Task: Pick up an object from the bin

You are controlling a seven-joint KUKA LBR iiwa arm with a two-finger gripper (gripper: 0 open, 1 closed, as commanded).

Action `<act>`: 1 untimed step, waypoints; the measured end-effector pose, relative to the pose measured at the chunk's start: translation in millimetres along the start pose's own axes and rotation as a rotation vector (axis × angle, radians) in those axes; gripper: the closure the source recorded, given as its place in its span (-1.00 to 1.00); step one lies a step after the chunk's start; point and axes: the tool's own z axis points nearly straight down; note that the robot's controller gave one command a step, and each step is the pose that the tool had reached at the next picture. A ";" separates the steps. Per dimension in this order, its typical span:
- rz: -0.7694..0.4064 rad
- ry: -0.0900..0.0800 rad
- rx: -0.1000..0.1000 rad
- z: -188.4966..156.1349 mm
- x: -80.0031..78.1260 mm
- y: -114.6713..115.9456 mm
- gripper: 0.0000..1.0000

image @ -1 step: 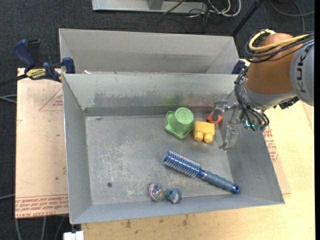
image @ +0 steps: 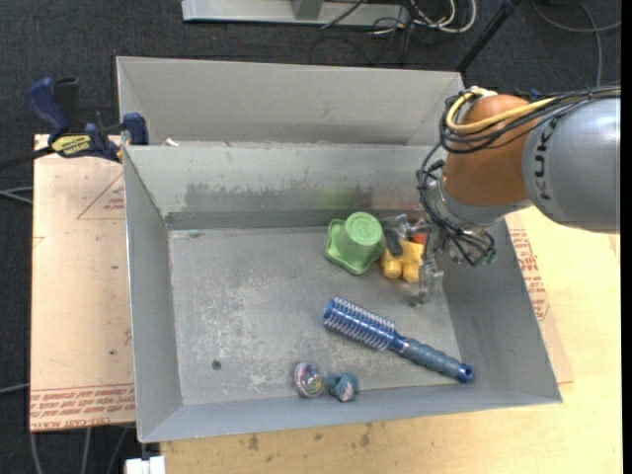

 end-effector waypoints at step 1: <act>-0.001 0.000 0.001 -1.2 -0.2 -0.5 1.00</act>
Offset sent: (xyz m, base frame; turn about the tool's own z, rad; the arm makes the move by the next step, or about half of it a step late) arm 0.0000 0.0000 0.0000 0.0000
